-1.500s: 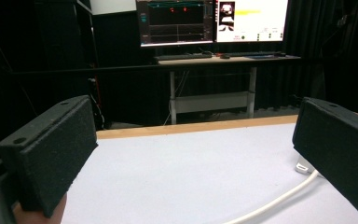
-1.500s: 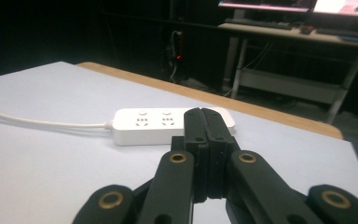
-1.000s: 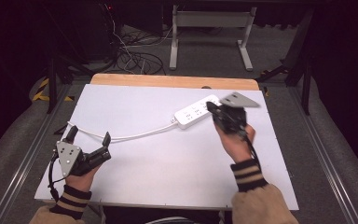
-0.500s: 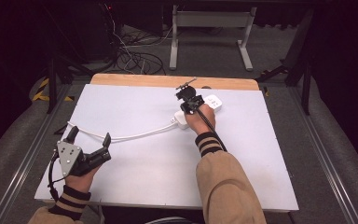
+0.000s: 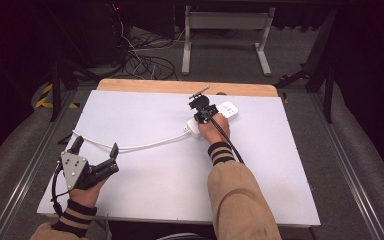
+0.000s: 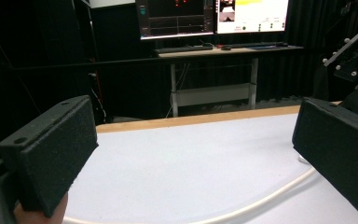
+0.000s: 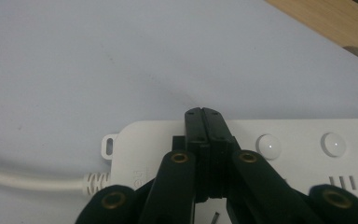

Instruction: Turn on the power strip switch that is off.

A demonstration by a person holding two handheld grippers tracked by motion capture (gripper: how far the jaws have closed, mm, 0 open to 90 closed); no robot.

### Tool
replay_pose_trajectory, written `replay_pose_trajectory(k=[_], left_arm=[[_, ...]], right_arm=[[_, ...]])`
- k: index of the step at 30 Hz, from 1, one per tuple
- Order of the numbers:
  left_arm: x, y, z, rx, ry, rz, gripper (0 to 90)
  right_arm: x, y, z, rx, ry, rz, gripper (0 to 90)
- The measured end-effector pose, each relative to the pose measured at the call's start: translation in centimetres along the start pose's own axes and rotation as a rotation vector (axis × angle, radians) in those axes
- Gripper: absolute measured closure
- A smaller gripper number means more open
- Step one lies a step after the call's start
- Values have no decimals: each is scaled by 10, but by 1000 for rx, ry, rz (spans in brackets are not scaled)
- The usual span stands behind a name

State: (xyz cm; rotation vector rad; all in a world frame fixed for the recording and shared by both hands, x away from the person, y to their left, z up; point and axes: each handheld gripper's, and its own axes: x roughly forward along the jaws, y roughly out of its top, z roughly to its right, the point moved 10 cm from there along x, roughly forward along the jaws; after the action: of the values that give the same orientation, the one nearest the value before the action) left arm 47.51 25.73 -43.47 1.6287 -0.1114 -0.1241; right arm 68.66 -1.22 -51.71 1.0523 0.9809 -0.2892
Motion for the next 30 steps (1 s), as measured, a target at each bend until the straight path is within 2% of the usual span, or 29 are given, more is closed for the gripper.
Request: replay_pose_trajectory(k=[3, 7, 9, 11, 14, 16, 18, 22, 30], left_arm=[[0, 0, 0, 0, -1, 1, 3], [0, 0, 1, 3, -3, 2, 4], [0, 0, 1, 2, -4, 0, 4], [0, 0, 1, 3, -4, -3, 4], [0, 0, 2, 4, -5, -2, 4], [0, 0, 3, 3, -6, -2, 4], [0, 0, 3, 5, -7, -3, 4], [-1, 0, 2, 5, -5, -2, 4], [-2, 0, 0, 1, 1, -1, 4]], right_arm=[[2, -1, 4, -3, -44, 1, 900], [3, -1, 4, 7, -59, 18, 900], [2, -2, 2, 4, -46, 17, 900], [2, -1, 1, -3, -53, 22, 900], [2, -2, 1, 14, -46, 31, 900], [2, -2, -3, 36, -6, 44, 900], [3, -2, -4, 29, -28, 53, 900], [4, 0, -6, 25, -34, 65, 900], [4, -1, -6, 52, -26, 73, 900]])
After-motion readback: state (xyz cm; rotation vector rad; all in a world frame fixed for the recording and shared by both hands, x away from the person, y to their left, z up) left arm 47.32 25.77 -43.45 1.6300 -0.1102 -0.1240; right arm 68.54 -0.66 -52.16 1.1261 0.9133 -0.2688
